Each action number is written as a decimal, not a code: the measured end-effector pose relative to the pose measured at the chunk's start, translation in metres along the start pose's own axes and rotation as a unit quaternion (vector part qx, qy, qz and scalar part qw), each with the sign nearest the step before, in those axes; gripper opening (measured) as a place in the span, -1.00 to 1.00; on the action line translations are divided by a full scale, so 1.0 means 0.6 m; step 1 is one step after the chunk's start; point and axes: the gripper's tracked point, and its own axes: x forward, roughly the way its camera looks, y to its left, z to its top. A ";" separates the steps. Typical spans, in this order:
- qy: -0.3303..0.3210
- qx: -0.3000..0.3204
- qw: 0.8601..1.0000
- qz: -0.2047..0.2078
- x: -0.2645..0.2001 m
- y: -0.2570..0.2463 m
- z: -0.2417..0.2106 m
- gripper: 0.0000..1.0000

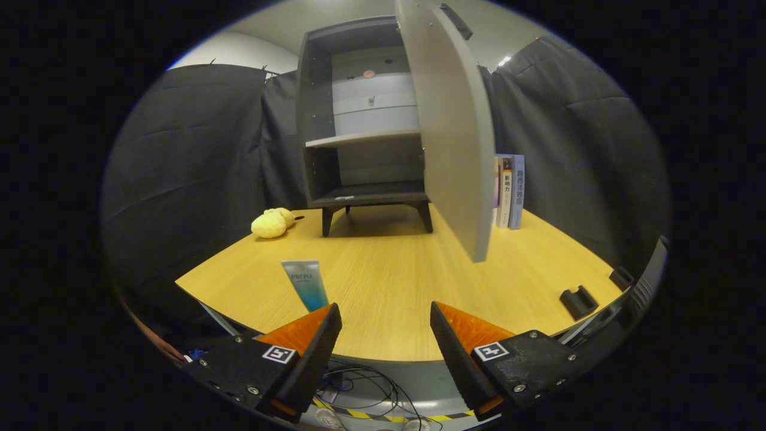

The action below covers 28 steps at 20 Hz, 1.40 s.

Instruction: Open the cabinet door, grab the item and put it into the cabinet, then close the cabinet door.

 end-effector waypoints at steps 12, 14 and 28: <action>0.020 -0.011 1.000 0.000 0.168 0.124 -0.068 -0.11; 0.033 0.009 0.999 -0.002 0.177 0.123 -0.064 -0.17; 0.007 0.011 0.999 -0.036 0.144 0.109 0.194 -0.18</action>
